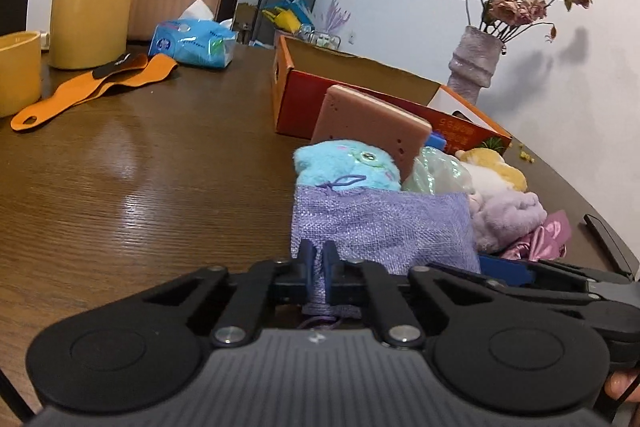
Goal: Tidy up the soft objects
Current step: 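Grasp the purple lavender sachet with the right gripper and lift it, then lower the purple sachet into the orange box and open the right gripper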
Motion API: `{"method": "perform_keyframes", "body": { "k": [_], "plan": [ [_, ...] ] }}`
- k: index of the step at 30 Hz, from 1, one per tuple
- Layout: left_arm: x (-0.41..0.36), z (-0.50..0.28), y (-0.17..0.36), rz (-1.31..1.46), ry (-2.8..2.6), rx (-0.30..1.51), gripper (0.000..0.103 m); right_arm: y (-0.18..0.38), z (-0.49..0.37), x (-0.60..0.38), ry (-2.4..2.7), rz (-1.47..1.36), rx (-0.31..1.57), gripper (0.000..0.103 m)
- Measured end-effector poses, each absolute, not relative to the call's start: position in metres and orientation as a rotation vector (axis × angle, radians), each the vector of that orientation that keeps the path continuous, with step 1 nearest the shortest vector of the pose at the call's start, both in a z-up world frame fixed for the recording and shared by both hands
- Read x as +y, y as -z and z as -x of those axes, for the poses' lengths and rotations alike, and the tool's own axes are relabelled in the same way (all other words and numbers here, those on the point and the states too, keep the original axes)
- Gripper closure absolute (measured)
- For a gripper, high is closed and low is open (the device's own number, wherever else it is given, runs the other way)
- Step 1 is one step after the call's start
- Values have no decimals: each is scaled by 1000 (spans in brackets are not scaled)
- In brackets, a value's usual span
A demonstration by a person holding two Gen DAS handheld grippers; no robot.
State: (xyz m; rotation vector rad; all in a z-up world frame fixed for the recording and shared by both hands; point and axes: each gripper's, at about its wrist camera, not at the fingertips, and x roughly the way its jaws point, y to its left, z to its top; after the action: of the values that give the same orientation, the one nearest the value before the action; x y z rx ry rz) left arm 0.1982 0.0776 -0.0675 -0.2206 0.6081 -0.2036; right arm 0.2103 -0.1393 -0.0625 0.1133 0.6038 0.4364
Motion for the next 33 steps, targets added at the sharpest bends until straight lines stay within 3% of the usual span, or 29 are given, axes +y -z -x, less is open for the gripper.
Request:
{"method": "perform_keyframes", "body": {
  "k": [1,3,5,11,16,21,25,31,33],
  "plan": [
    [76,-194,67,218,200,603,98,62,-208,-138,-442,-107,602,64],
    [71,-186,63,205,200,589,100,60,-202,-137,-446,-89,593,79],
    [66,-173,56,185,204,569,100,57,-192,-139,-453,-78,585,83],
    [49,-140,26,160,266,478,100,35,-153,-156,-490,-66,528,86],
    [40,-167,-29,211,353,375,101,-13,-174,-179,-518,-100,445,87],
    [29,-267,-90,168,356,332,101,-77,-269,-191,-527,-75,410,87],
    [20,-391,-94,154,255,427,101,-99,-388,-171,-509,29,489,87],
    [3,-517,-32,-33,100,629,97,-48,-555,-135,-459,58,778,86],
    [4,-527,-19,-73,56,638,97,-23,-584,-126,-445,53,850,76]
  ]
}}
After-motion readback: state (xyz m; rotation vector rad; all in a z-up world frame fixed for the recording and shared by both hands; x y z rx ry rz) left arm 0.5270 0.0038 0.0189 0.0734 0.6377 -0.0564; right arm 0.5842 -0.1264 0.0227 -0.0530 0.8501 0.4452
